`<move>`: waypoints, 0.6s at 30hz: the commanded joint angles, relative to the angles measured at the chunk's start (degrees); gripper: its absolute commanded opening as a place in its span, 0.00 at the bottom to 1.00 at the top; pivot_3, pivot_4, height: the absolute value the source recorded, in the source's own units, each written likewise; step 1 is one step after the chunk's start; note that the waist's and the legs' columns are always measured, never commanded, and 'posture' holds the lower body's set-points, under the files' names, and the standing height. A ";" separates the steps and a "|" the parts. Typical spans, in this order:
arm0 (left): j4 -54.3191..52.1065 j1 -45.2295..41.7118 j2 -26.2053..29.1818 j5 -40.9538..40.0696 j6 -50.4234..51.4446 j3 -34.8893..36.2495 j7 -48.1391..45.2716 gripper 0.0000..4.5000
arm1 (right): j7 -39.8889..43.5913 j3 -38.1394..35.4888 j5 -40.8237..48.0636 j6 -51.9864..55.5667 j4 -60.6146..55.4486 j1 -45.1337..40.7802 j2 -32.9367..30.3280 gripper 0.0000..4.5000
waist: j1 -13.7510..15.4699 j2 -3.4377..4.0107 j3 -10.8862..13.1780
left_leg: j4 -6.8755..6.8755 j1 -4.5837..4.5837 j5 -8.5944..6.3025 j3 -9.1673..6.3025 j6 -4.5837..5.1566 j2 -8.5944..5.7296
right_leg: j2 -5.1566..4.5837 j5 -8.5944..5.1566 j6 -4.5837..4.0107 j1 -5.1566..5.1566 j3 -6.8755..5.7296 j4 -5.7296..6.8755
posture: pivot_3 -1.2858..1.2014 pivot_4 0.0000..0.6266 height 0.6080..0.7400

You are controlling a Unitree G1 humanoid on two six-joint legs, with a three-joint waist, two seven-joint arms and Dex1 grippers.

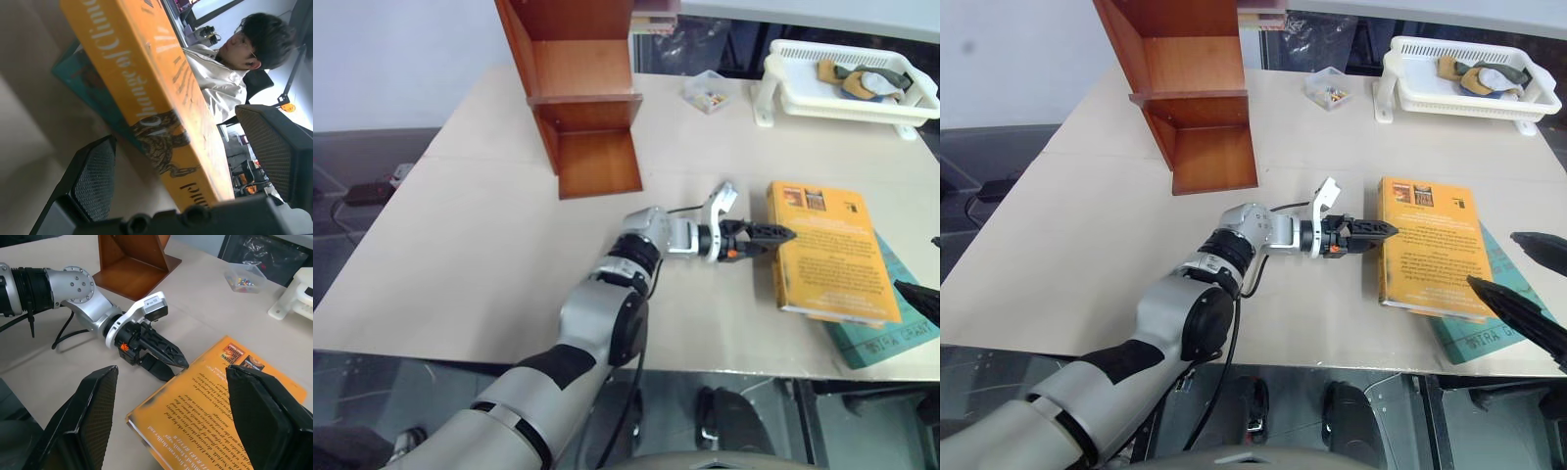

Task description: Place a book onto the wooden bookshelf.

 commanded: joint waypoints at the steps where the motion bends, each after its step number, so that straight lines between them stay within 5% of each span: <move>1: 0.99 -2.67 -3.53 -0.81 -1.50 1.93 1.26 1.00 | -1.00 -1.51 0.69 -1.74 -0.49 0.64 -0.66 0.80 | 0.01 0.00 0.00 | 0.00 0.00 0.00 0.00 0.00 0.00 | 0.00 0.00 0.00 0.00 0.00 0.00 | 0.52 0.24 1.00; 6: 2.28 -3.27 -4.71 -1.02 -2.72 3.53 2.68 1.00 | -1.38 -1.72 0.86 -2.25 -0.49 1.44 -0.83 0.80 | 0.01 0.00 0.00 | 0.00 0.00 0.00 0.00 0.00 0.00 | 0.00 0.00 0.01 0.00 0.00 0.00 | 0.52 0.24 1.00; 9: 2.65 -3.29 -5.24 -0.98 -2.87 3.68 2.35 0.82 | -1.70 -1.60 0.92 -2.68 -0.54 1.78 -0.93 0.79 | 0.01 -0.01 0.00 | 0.00 0.00 0.00 0.00 0.00 0.00 | 0.00 0.00 0.00 0.00 0.00 0.00 | 0.52 0.24 1.00; 13: 2.28 -3.70 -5.23 -1.31 -1.40 3.84 1.02 0.41 | -1.99 -1.68 0.97 -3.05 -0.59 2.25 -0.88 0.79 | 0.02 -0.01 0.00 | 0.00 -0.01 0.00 0.00 0.00 0.00 | 0.00 0.00 0.00 0.00 -0.01 0.00 | 0.52 0.24 1.00; 18: 1.71 -3.74 -4.83 -0.66 -0.81 2.93 -0.91 0.41 | -2.65 -0.86 0.53 -3.54 -0.61 2.13 -0.97 0.79 | 0.01 0.00 0.00 | 0.00 0.00 0.00 0.00 0.00 0.00 | 0.00 -0.01 0.00 0.00 -0.01 0.00 | 0.52 0.24 1.00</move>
